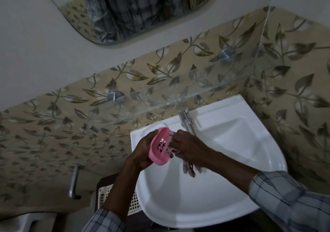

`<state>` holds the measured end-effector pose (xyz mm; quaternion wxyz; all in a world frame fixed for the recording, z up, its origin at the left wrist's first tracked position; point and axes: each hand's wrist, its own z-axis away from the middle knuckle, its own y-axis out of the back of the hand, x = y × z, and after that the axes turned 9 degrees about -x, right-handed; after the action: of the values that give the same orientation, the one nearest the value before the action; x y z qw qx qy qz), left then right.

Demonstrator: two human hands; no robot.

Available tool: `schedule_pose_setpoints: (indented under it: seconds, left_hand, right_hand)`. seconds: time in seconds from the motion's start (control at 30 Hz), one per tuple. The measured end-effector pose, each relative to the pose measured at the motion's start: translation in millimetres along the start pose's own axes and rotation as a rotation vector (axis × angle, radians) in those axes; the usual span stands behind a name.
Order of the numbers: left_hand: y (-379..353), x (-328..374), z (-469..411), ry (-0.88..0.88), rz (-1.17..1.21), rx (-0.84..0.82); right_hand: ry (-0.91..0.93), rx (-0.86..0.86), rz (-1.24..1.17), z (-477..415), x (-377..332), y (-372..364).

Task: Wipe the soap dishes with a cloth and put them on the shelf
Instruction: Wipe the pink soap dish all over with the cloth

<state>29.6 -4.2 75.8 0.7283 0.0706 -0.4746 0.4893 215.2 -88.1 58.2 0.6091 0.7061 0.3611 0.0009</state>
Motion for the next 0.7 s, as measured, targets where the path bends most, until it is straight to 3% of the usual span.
schedule_pose_setpoints:
  seconds: [0.07,0.17,0.3,0.37,0.5,0.57,0.63,0.7]
  left_hand:
    - [1.2,-0.2,-2.5,0.001,0.004,0.005]
    - [2.1,0.2,-4.7,-0.009,0.009,-0.034]
    - [-2.4,8.9,-5.8,-0.009,-0.009,-0.066]
    - [-3.5,7.6,-7.5,0.001,-0.022,-0.054]
    - [3.1,-4.9,-7.2,-0.024,0.062,0.056]
    - [8.5,-8.7,-4.8,-0.024,0.117,0.043]
    - [9.1,-7.8,-5.4,-0.047,0.13,0.031]
    - [2.8,-5.3,-7.5,-0.044,0.123,0.038]
  right_hand:
    - [0.105,-0.051,0.022,0.6,-0.9,-6.9]
    - [-0.077,0.026,-0.015,0.5,12.9,-7.6]
    - [-0.081,0.224,0.094,-7.9,7.2,-13.3]
    - [-0.191,0.271,0.096,-10.5,-1.7,-17.6]
    - [-0.42,0.117,-0.517,-9.7,-14.6,-20.1]
    - [-0.492,0.181,-0.627,-9.8,-9.4,-19.8]
    - [-0.582,0.377,-0.574,-12.8,-10.1,-22.6]
    - [-0.438,0.473,-0.311,-20.6,-22.5,-26.4]
